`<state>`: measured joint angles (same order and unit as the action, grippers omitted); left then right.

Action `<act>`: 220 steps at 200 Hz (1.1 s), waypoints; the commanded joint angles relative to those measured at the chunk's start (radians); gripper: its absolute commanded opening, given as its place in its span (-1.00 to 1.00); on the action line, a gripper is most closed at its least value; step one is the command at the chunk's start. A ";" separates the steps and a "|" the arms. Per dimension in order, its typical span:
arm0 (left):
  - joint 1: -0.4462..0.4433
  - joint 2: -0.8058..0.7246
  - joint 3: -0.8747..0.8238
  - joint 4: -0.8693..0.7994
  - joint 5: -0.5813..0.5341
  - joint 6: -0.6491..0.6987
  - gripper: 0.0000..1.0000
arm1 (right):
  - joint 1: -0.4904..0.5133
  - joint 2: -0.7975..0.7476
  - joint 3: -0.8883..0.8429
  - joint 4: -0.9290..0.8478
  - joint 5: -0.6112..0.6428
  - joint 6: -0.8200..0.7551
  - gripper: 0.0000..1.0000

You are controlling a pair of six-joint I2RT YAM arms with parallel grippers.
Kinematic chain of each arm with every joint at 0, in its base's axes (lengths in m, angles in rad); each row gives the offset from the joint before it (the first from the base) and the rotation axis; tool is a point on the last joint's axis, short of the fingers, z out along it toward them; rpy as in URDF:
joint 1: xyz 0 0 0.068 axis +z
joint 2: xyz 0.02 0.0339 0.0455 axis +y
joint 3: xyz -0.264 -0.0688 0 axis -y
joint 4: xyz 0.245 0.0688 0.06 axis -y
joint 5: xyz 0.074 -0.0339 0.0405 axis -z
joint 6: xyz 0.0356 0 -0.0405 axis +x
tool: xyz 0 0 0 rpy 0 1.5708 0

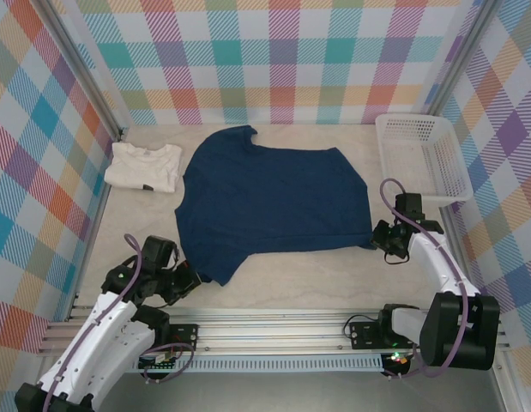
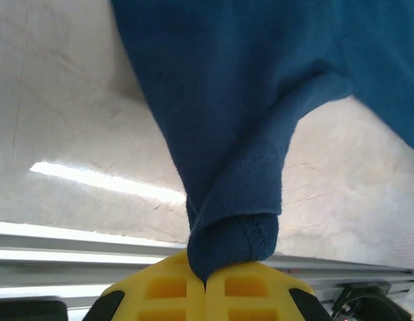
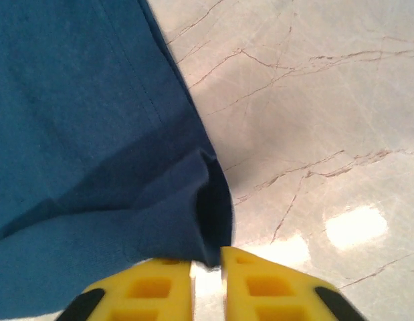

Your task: Fold the inside-out t-shirt

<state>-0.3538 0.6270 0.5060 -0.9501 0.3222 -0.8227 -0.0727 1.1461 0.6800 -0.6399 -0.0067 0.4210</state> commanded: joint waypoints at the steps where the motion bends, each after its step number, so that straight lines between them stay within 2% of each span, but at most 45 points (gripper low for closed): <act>1: -0.052 0.048 -0.024 -0.023 0.020 -0.033 -0.82 | -0.006 -0.031 0.006 -0.020 0.017 -0.005 -0.51; 16: -0.066 0.072 -0.007 -0.030 0.005 -0.029 -0.63 | 0.011 -0.080 0.012 0.002 -0.014 -0.028 -0.39; 27: -0.066 0.066 0.009 -0.027 -0.007 -0.037 -0.47 | 0.073 -0.138 0.009 0.041 -0.044 -0.059 -0.30; 51: -0.066 0.041 0.084 -0.019 -0.084 -0.011 -0.15 | 0.314 -0.156 -0.006 0.149 -0.192 -0.079 -0.17; 62: -0.064 0.063 0.138 -0.026 -0.136 0.023 0.04 | 0.449 -0.106 -0.016 0.220 -0.237 -0.031 -0.15; 77: -0.061 0.123 0.198 -0.009 -0.202 0.076 0.14 | 0.651 -0.005 -0.018 0.350 -0.265 0.034 -0.11; 98: -0.029 0.239 0.225 0.087 -0.226 0.134 0.18 | 0.895 0.186 0.065 0.473 -0.264 0.061 -0.07; 123: 0.062 0.329 0.170 0.275 -0.194 0.152 0.18 | 1.090 0.386 0.197 0.528 -0.219 -0.027 -0.05; 148: 0.168 0.420 0.099 0.505 -0.112 0.141 0.18 | 1.193 0.515 0.254 0.617 -0.172 -0.135 -0.01; 167: 0.193 0.503 0.093 0.611 -0.082 0.141 0.18 | 1.247 0.600 0.287 0.654 -0.124 -0.224 0.01; 192: 0.205 0.569 0.118 0.649 -0.072 0.166 0.18 | 1.312 0.686 0.348 0.646 -0.036 -0.308 0.04; 220: 0.206 0.618 0.123 0.663 -0.076 0.194 0.18 | 1.352 0.762 0.411 0.618 0.069 -0.331 0.02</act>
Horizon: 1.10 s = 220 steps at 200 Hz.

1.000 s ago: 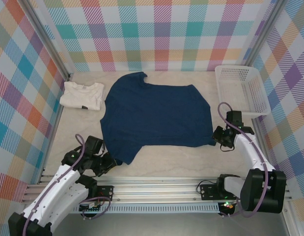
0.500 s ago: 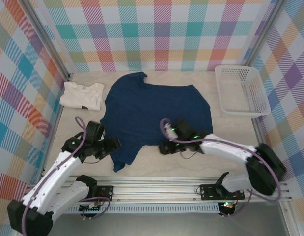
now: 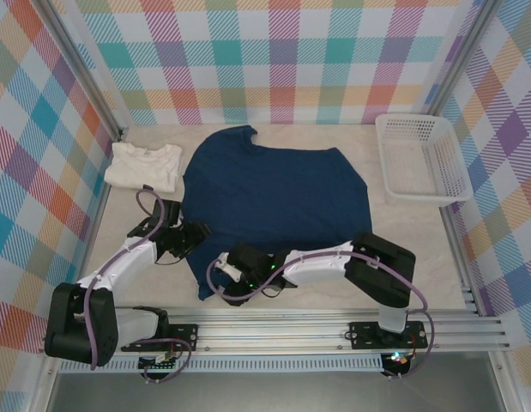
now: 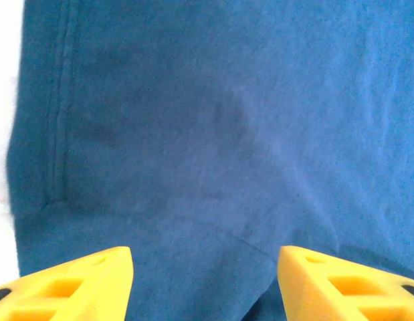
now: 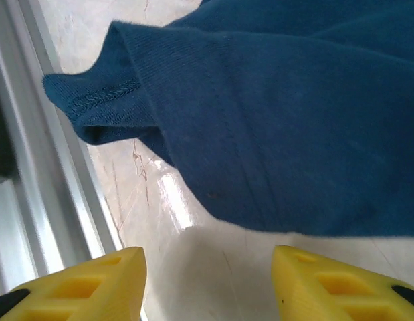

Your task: Fold the inside-out t-shirt

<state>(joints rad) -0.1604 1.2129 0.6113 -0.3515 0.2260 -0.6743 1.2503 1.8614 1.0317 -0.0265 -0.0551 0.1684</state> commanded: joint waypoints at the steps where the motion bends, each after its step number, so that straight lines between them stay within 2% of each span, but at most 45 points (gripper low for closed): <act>1: 0.013 0.034 0.017 0.065 0.021 0.046 0.18 | 0.030 0.049 0.062 0.003 0.122 -0.080 0.01; 23: 0.013 0.077 -0.003 0.106 0.017 0.052 0.18 | 0.048 0.082 0.089 -0.025 0.207 -0.083 -0.13; 42: 0.013 0.100 -0.019 0.118 0.000 0.063 0.18 | 0.050 0.072 0.074 -0.019 0.247 -0.066 -0.38; 73: 0.013 0.140 -0.031 0.132 -0.019 0.086 0.18 | 0.049 0.032 0.040 -0.008 0.257 -0.058 -0.83; 96: 0.013 0.179 -0.034 0.143 -0.021 0.100 0.18 | 0.051 -0.008 0.014 -0.019 0.232 -0.057 -1.00; 167: 0.014 0.219 -0.045 0.163 -0.034 0.122 0.18 | 0.051 -0.091 -0.033 -0.065 0.180 -0.071 -1.00; 194: 0.015 0.213 -0.036 0.154 -0.036 0.131 0.18 | 0.050 -0.037 0.031 -0.042 0.170 -0.096 -0.43; 220: 0.014 0.213 -0.030 0.148 -0.031 0.137 0.18 | 0.052 0.024 0.097 -0.039 0.160 -0.119 -0.16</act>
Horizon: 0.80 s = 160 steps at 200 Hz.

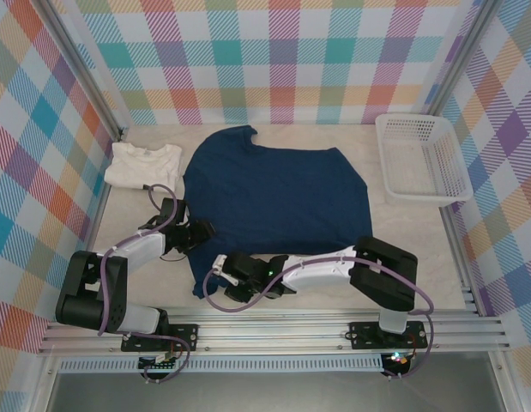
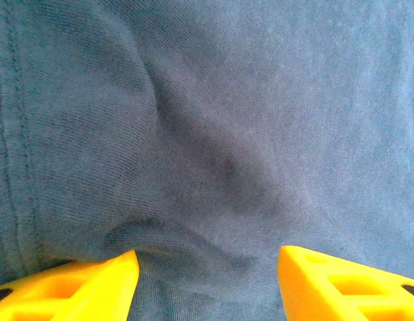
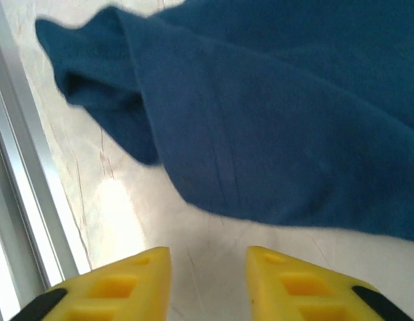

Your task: Fold the inside-out t-shirt

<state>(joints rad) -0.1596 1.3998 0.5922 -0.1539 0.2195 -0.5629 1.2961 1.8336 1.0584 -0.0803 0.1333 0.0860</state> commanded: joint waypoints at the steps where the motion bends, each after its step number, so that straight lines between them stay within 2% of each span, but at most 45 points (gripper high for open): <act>1: 0.013 0.026 -0.011 -0.050 -0.026 0.027 0.18 | 0.005 0.053 0.072 0.015 -0.029 -0.037 -0.16; 32: 0.014 0.027 -0.003 -0.055 -0.026 0.038 0.18 | 0.005 0.108 0.117 0.015 -0.028 -0.060 -0.12; 62: 0.015 0.028 0.000 -0.058 -0.024 0.043 0.18 | 0.005 0.155 0.125 0.006 -0.008 -0.073 -0.21; 80: 0.015 0.028 0.001 -0.058 -0.023 0.046 0.18 | 0.005 0.157 0.117 -0.002 0.005 -0.070 -0.37; 117: 0.017 0.039 0.000 -0.053 -0.028 0.051 0.18 | 0.006 0.109 0.077 -0.034 0.008 -0.058 -0.84; 140: 0.020 0.045 0.001 -0.053 -0.030 0.054 0.18 | 0.005 0.049 0.025 -0.054 -0.017 -0.043 -0.97; 160: 0.021 0.049 0.006 -0.058 -0.032 0.059 0.18 | 0.005 0.000 -0.013 -0.075 -0.032 -0.030 -1.00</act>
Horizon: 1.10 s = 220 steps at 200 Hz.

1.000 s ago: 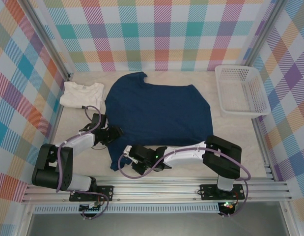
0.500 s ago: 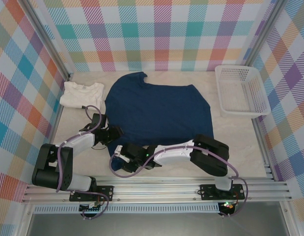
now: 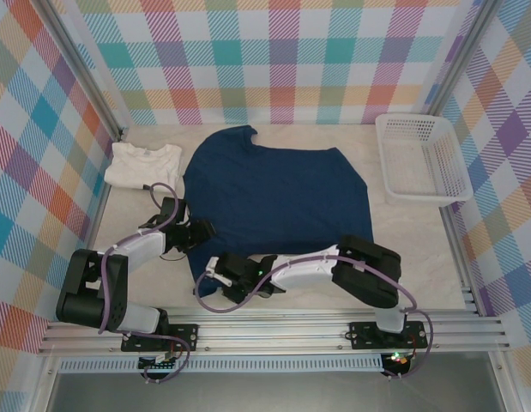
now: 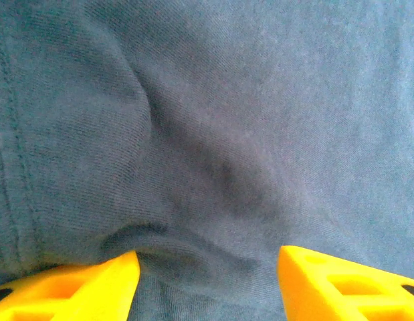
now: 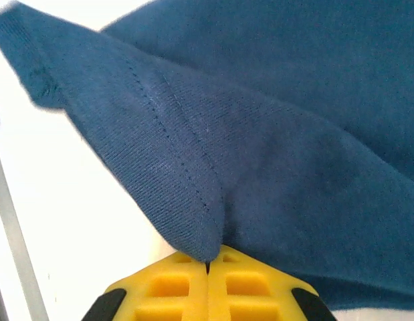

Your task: Fold the inside-out t-shirt

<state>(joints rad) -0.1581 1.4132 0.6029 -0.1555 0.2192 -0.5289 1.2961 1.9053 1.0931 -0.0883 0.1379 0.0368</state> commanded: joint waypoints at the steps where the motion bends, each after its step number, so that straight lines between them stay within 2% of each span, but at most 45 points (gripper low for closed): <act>1: 0.020 0.035 -0.005 -0.056 -0.032 0.025 0.18 | 0.005 -0.074 -0.050 -0.068 -0.037 0.019 -1.00; 61: 0.020 0.046 0.006 -0.064 -0.036 0.037 0.18 | 0.006 -0.174 -0.115 -0.141 -0.057 0.017 -1.00; 86: 0.020 0.051 0.009 -0.065 -0.027 0.038 0.18 | 0.005 -0.185 -0.128 -0.169 -0.083 -0.005 -0.91; 130: 0.020 0.019 0.036 -0.092 0.027 0.032 0.23 | -0.001 -0.203 -0.100 -0.167 -0.126 -0.012 -0.42; 164: 0.020 -0.102 0.080 -0.183 0.054 0.026 0.27 | -0.042 -0.237 -0.098 -0.081 -0.217 0.024 -0.31; 189: 0.020 -0.255 0.068 -0.266 0.007 0.019 0.30 | -0.108 -0.239 -0.116 0.048 -0.303 0.099 -0.29; 220: 0.013 -0.459 -0.015 -0.430 -0.036 -0.039 0.28 | -0.183 -0.166 -0.103 0.163 -0.320 0.220 -0.29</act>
<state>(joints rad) -0.1532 1.0706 0.6449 -0.4023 0.2230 -0.5148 1.1599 1.6924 0.9779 -0.0582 -0.1238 0.1387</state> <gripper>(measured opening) 0.646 0.355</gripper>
